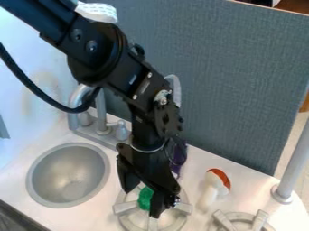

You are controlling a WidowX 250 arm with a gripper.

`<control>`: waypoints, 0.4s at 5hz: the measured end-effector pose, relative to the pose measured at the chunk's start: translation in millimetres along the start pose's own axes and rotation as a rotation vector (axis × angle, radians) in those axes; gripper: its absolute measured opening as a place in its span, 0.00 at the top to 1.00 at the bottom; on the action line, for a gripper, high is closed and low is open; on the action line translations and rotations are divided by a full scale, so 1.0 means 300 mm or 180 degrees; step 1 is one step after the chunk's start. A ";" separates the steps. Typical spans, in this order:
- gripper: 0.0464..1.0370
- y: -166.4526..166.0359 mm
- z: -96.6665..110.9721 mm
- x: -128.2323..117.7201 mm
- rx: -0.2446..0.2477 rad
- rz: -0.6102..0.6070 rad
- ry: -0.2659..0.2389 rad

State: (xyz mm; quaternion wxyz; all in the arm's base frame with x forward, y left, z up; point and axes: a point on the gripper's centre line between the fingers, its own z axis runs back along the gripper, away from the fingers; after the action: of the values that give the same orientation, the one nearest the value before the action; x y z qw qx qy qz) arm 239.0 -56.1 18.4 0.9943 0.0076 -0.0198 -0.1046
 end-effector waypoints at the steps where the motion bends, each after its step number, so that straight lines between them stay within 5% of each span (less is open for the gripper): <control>1: 0.04 -0.001 -0.020 -0.010 0.0000 0.0002 0.0088; 2: 0.04 -0.019 -0.015 0.148 -0.0093 0.0042 -0.0025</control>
State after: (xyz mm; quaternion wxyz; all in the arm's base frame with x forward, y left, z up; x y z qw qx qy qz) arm 281.3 -70.9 15.5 0.9949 -0.0075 -0.0222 -0.0983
